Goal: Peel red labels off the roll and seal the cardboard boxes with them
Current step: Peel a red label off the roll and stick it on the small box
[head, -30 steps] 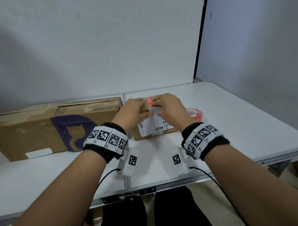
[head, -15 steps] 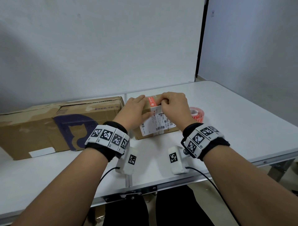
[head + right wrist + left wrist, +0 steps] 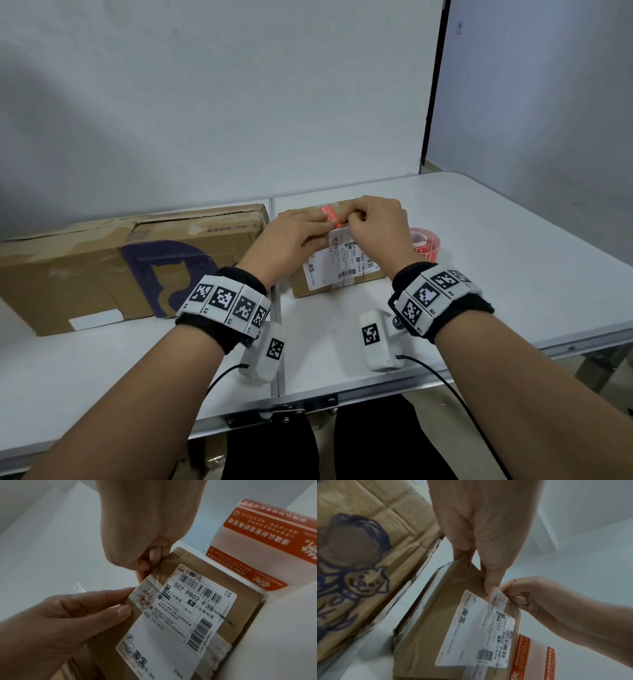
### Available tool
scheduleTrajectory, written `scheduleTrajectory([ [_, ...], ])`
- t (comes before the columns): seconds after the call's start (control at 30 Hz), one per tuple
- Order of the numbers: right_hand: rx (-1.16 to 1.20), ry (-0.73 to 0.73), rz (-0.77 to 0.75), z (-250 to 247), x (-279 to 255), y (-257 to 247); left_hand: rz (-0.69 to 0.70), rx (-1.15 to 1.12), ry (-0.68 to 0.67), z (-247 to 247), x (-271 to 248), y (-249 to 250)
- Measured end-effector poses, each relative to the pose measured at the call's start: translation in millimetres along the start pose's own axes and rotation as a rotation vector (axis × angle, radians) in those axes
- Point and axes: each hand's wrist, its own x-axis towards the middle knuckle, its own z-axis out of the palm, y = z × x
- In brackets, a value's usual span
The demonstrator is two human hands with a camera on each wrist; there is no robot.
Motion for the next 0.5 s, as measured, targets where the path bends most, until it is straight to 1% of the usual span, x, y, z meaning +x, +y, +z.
scheduleTrajectory([
  [0.27, 0.025, 0.012, 0.012, 3.8, 3.9, 4.0, -0.022, -0.066, 0.088, 4.5, -2.2, 0.6],
  [0.43, 0.019, 0.000, -0.003, 3.8, 3.8, 3.2, -0.160, -0.174, 0.115, 7.7, -2.3, -1.2],
  [0.5, 0.027, -0.019, -0.017, 2.3, 3.9, 2.4, -0.193, -0.119, 0.117, 9.4, -0.6, -0.9],
])
